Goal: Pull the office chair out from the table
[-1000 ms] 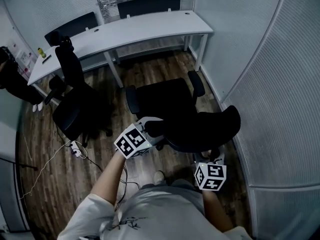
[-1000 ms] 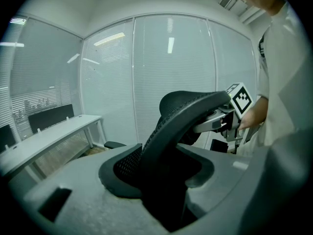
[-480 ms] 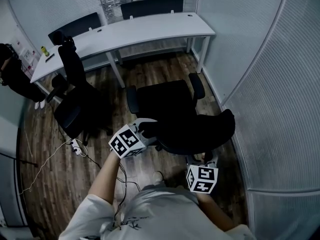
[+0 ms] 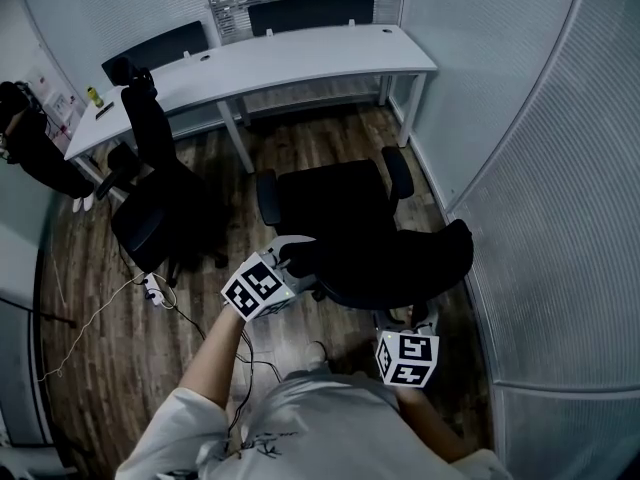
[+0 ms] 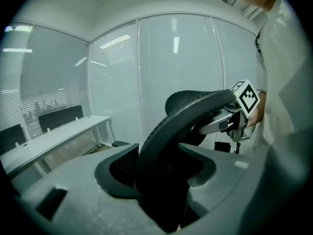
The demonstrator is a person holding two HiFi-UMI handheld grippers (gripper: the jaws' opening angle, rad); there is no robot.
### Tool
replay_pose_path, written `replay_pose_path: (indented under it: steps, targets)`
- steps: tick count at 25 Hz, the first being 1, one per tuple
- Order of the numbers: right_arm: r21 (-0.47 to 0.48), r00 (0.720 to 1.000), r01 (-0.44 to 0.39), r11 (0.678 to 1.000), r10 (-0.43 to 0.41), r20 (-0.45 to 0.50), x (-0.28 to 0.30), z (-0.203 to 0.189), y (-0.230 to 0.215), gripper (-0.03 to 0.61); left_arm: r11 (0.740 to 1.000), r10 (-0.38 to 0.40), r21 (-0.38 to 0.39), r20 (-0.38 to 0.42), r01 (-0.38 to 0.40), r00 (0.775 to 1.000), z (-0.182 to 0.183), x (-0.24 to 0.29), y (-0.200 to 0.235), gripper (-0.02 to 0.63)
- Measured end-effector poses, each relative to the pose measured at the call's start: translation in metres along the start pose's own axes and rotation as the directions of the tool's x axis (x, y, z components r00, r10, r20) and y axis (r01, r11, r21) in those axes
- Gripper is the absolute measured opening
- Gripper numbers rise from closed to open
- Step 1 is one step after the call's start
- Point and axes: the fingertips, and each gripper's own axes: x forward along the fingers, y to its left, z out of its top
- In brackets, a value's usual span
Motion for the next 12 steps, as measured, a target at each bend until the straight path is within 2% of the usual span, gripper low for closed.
replay_pose_path:
  steps: [4, 12]
  targets:
    - [-0.019, 1.000, -0.018, 1.000, 0.018, -0.011, 0.000, -0.001, -0.001, 0.291, 0.998, 0.068, -0.010, 0.011, -0.068, 0.998, 0.002, -0.008, 0.003, 0.259]
    - [-0.026, 0.999, -0.050, 0.998, 0.049, -0.017, -0.010, -0.004, 0.001, 0.291, 0.976, 0.207, -0.090, 0.079, -0.200, 0.975, 0.003, -0.038, 0.000, 0.264]
